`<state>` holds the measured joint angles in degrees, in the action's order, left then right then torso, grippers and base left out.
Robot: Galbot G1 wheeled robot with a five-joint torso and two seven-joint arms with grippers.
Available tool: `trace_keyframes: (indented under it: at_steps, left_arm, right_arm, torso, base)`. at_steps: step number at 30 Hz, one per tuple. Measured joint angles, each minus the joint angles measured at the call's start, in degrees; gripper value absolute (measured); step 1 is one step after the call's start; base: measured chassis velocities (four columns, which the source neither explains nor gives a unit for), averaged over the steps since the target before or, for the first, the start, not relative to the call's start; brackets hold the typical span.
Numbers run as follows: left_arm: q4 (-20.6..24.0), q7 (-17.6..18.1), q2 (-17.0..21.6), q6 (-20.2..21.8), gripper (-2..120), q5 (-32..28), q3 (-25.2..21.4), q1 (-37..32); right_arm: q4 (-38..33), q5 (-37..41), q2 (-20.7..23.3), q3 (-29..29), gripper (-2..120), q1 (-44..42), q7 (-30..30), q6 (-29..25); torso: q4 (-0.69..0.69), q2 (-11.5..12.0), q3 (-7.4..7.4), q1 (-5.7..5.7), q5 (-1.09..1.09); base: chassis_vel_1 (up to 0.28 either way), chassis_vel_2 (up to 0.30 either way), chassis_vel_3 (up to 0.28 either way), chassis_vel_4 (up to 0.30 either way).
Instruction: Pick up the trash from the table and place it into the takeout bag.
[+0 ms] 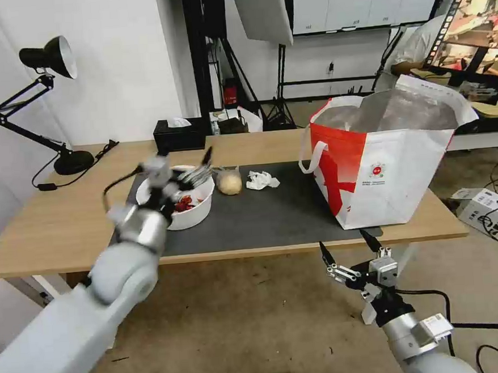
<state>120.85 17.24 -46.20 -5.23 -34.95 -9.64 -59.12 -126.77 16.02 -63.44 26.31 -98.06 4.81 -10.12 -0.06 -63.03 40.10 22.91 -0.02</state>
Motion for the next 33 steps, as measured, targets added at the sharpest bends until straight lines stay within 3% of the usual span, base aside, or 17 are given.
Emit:
trace_keyframes:
  at_steps: [4,8,11,23,33]
  left_arm:
    - [1.4,-0.5,-1.8,-0.6,100,2.5,-3.3,-4.8]
    - [3.6,-3.1,-9.1,-5.0,100,11.0,-13.2,-20.7]
    - [3.9,-3.6,-12.4,-7.1,100,15.1,-16.2,-26.5]
    - [3.2,-4.9,-22.4,-9.5,100,26.2,-18.8,-37.6]
    - [0.7,-7.8,-23.9,-9.4,100,29.1,-18.4,-40.8]
  right_arm:
    - [0.0,-0.2,0.0,0.1,100,0.2,0.2,-0.2]
    - [0.3,-0.2,0.3,-0.7,100,1.8,1.5,-0.8]
    - [0.9,-0.1,0.2,-1.3,100,2.5,2.2,-1.4]
    - [4.0,0.2,-0.1,-3.5,100,3.5,4.2,-2.4]
    - [7.5,0.2,-0.4,-4.1,100,2.9,2.5,-1.9]
  torso:
    - [0.0,0.0,0.0,0.0,0.03]
    - [0.08,0.0,0.0,0.0,0.0]
    - [0.06,0.0,0.0,0.0,0.04]
    - [0.06,0.0,0.01,0.0,0.02]
    - [0.05,0.0,0.01,0.0,0.02]
  base:
    - [0.0,0.0,0.0,0.0]
    - [0.0,0.0,0.0,0.0]
    - [0.0,0.0,0.0,0.0]
    - [0.0,0.0,0.0,0.0]
    - [0.0,0.0,0.0,0.0]
